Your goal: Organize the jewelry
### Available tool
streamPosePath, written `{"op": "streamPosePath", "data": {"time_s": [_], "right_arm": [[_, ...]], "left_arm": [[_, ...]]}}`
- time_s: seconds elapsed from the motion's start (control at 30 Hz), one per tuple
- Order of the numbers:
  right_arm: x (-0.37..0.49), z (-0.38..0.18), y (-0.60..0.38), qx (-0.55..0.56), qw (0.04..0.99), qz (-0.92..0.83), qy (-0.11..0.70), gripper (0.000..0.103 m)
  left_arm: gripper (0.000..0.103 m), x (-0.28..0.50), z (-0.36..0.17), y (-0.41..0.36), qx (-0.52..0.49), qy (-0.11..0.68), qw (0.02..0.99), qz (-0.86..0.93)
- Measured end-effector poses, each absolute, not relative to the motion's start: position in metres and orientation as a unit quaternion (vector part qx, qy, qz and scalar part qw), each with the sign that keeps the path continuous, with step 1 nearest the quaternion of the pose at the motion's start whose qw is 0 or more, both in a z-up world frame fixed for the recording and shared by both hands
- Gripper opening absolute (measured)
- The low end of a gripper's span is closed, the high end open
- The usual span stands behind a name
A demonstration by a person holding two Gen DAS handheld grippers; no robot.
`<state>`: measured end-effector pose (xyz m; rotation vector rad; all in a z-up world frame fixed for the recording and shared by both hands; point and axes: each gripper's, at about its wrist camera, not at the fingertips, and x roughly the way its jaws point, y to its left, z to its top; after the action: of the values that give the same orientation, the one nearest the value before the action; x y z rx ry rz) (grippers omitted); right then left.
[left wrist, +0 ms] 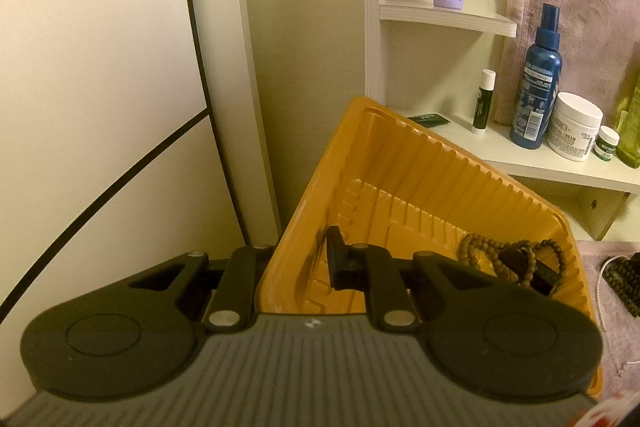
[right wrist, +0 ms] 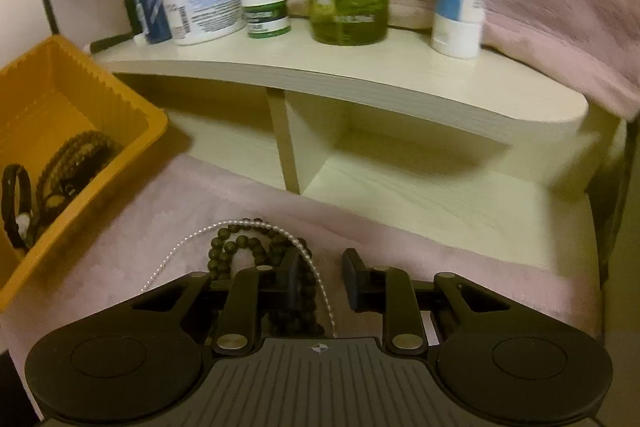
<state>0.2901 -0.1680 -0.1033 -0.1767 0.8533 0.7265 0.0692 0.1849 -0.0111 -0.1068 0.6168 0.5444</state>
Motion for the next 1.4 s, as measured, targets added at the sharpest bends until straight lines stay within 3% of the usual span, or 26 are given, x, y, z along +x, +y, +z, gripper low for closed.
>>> {"op": "streamPosePath", "data": {"time_s": [0.07,0.63,1.17,1.4], "right_arm": [[0.288,-0.104,-0.166,-0.096,0.842,0.352,0.397,0.007],[0.267,-0.074,-0.192,-0.028,0.853,0.34,0.395,0.007],[0.209,-0.085,-0.229,-0.024,0.859,0.265,0.438,0.007],[0.202,-0.082,-0.239,0.001,0.868,0.243,0.434,0.012]], "left_arm": [[0.015,0.069,-0.011,0.185,-0.051,0.3,0.915,0.265],[0.015,0.068,-0.011,0.185,-0.052,0.3,0.915,0.266],[0.015,0.067,-0.01,0.185,-0.053,0.298,0.915,0.265],[0.014,0.065,-0.009,0.184,-0.052,0.296,0.917,0.264]]}}
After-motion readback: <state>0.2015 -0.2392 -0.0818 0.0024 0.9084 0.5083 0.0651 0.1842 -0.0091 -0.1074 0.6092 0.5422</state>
